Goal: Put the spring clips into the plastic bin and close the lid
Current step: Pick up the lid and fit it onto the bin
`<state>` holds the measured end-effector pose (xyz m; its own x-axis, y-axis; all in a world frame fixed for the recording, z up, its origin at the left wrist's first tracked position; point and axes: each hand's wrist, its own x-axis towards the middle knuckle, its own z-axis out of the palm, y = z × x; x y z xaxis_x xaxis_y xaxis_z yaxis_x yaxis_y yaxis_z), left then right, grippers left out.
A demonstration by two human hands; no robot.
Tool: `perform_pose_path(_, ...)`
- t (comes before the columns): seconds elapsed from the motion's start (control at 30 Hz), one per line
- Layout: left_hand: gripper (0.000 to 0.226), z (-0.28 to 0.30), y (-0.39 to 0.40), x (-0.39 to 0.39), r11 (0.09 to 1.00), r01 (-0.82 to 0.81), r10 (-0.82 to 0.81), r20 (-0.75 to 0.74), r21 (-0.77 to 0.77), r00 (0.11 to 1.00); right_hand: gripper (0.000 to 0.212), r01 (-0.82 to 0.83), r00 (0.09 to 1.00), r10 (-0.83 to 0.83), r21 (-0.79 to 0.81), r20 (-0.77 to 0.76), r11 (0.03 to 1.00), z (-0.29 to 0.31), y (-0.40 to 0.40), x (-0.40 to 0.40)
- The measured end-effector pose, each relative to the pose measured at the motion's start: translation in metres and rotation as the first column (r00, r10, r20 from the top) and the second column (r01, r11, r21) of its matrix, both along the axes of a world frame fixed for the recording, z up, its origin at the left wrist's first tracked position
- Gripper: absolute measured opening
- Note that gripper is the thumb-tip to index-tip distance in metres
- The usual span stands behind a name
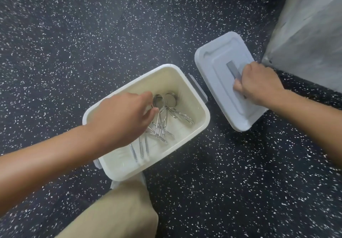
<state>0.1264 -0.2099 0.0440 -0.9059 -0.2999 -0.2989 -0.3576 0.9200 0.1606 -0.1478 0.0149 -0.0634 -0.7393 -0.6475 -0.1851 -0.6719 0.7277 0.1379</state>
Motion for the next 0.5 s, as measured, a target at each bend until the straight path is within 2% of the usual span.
perform_pose_path(0.13,0.036,0.008,-0.006,0.005,1.000,-0.026,0.026,-0.039,0.001,0.999,0.036,-0.092,0.996,0.092,-0.068,-0.005,0.993,0.023,0.014,0.016)
perform_pose_path(0.27,0.036,0.020,-0.013,0.003,0.999,-0.047,0.049,-0.103,0.020,0.993,0.031,-0.253,0.966,0.249,-0.066,-0.069,0.965,0.052,0.018,0.026)
perform_pose_path(0.37,0.030,0.035,-0.015,-0.002,0.999,-0.040,0.047,-0.195,0.036,0.980,0.031,-0.387,0.908,0.380,-0.007,-0.179,0.922,0.076,0.011,0.041)
perform_pose_path(0.5,0.031,0.057,-0.022,-0.011,0.999,-0.039,0.047,-0.334,0.029,0.941,0.030,-0.487,0.819,0.497,0.112,-0.288,0.866,0.098,-0.009,0.071)
